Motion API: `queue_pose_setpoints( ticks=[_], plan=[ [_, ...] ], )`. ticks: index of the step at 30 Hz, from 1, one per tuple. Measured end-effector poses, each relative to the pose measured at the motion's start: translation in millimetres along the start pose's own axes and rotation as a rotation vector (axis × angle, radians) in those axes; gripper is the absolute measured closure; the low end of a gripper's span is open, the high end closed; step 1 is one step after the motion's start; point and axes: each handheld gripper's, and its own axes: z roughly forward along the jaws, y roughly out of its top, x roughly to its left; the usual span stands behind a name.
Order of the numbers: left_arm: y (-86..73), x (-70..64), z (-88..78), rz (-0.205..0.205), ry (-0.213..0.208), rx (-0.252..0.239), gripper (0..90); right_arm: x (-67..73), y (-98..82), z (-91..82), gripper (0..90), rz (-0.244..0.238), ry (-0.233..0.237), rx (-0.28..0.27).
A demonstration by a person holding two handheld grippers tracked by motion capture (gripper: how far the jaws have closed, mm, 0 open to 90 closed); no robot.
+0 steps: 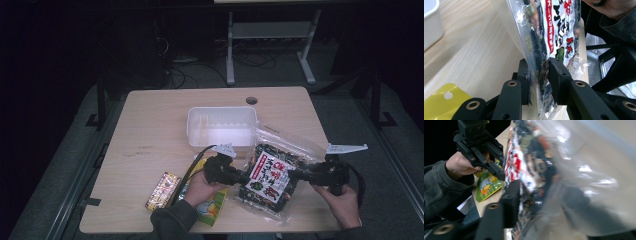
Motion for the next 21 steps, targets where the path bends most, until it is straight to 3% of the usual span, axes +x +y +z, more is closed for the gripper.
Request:
queue_pose_setpoints(
  ticks=[3, 10, 14, 21],
  plan=[
    [-0.6, 0.1, -0.9, -0.003, 0.0, -0.003, 71.8, 3.2, 1.2, 0.0, 63.4, -0.017, 0.023, -0.008],
    [-0.5, -1.0, -2.3, 0.006, 0.021, -0.01, 66.3, 3.6, 1.5, -4.4, 72.9, 0.015, 0.125, -0.048],
    [-0.5, -3.6, -6.5, 0.013, 0.04, -0.015, 60.2, 11.8, 5.6, -6.3, 74.2, 0.008, 0.129, -0.046],
    [-1.7, -11.9, -26.3, 0.055, 0.135, 0.007, 47.5, 26.2, 13.9, -15.8, 74.6, -0.018, 0.089, -0.07]
  ],
)
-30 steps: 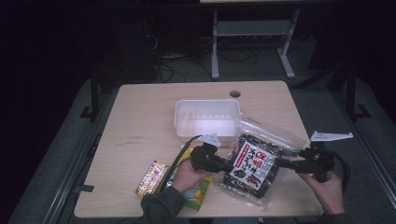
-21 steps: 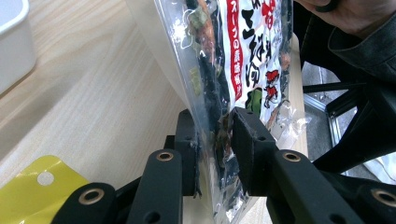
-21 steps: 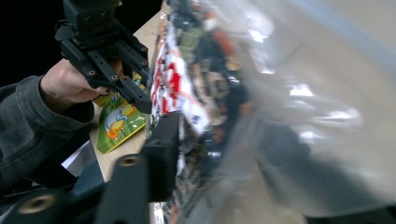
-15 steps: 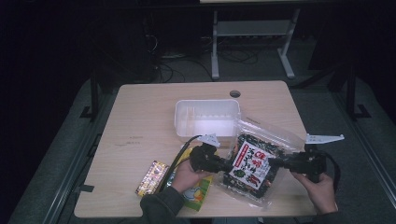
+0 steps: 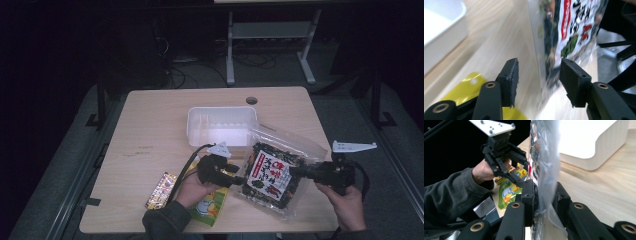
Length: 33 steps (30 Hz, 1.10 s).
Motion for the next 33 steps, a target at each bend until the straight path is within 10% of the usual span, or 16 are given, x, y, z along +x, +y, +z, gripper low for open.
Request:
queue_pose_setpoints(
  ticks=[14, 33],
  plan=[
    [-33.0, 1.9, -62.3, -0.014, 0.114, -0.013, 41.9, 24.0, 29.9, -5.0, 74.8, -0.084, -0.091, -0.054],
    [-80.7, 4.4, -125.2, -0.079, 0.201, -0.056, 35.8, 44.4, 96.5, 29.8, 74.9, -0.207, -0.139, -0.1]
  ],
)
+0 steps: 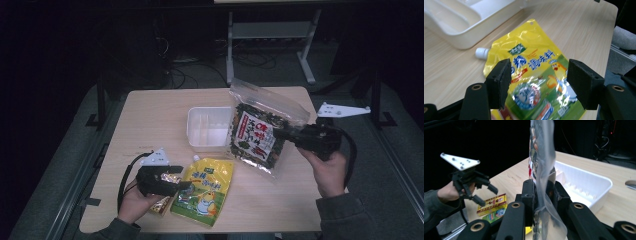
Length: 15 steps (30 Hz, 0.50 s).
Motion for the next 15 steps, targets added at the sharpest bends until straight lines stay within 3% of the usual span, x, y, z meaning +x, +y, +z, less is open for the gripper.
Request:
queue_pose_setpoints(
  ticks=[9, 15],
  plan=[
    [-19.4, 6.3, -10.8, -0.027, 0.03, -0.008, 36.4, -8.3, 29.9, 31.3, 74.9, -0.058, -0.03, 0.005],
    [-29.7, 8.6, -15.3, -0.043, 0.041, -0.021, 35.4, -17.2, 42.2, 52.5, 74.9, -0.053, -0.049, 0.012]
  ],
)
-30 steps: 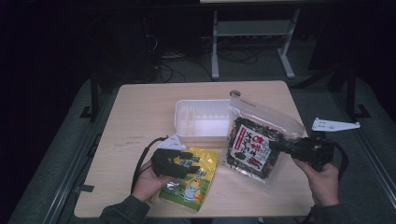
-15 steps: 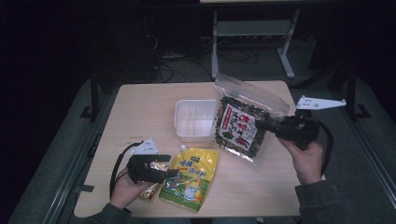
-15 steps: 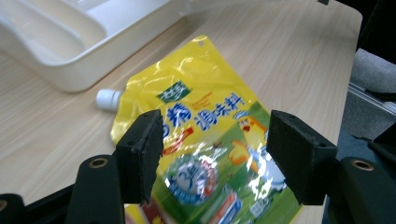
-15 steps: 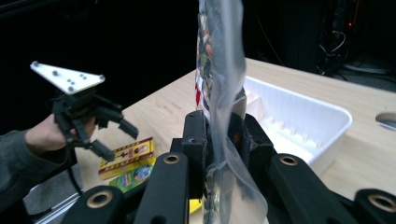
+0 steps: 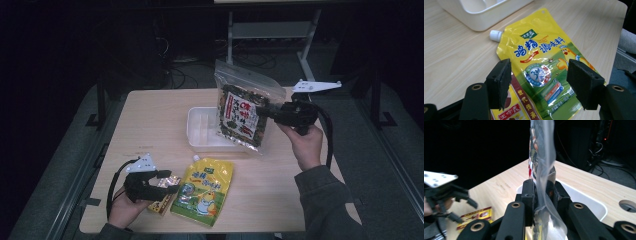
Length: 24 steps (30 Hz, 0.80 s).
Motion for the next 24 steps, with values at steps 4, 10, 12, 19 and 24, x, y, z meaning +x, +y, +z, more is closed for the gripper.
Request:
queue_pose_setpoints(
  ticks=[4, 10, 12, 19, 24],
  plan=[
    [-3.8, 2.3, 0.8, -0.012, -0.005, 0.0, 35.0, -6.0, 8.7, 15.2, 75.0, -0.006, -0.014, -0.015],
    [-6.0, 4.6, -1.0, -0.014, 0.002, -0.005, 34.8, -15.2, 17.6, 39.9, 75.0, -0.015, -0.062, -0.01],
    [-6.8, 6.0, -2.4, -0.016, 0.003, -0.007, 34.7, -18.8, 18.8, 47.5, 75.0, -0.014, -0.074, -0.007],
    [-9.0, 9.6, -4.3, -0.022, 0.004, -0.004, 34.5, -30.1, 17.0, 63.8, 75.0, -0.014, -0.107, 0.013],
    [-9.1, 12.5, -4.6, -0.027, 0.009, -0.007, 33.4, -38.3, 12.3, 74.5, 75.0, -0.017, -0.12, 0.027]
  ],
)
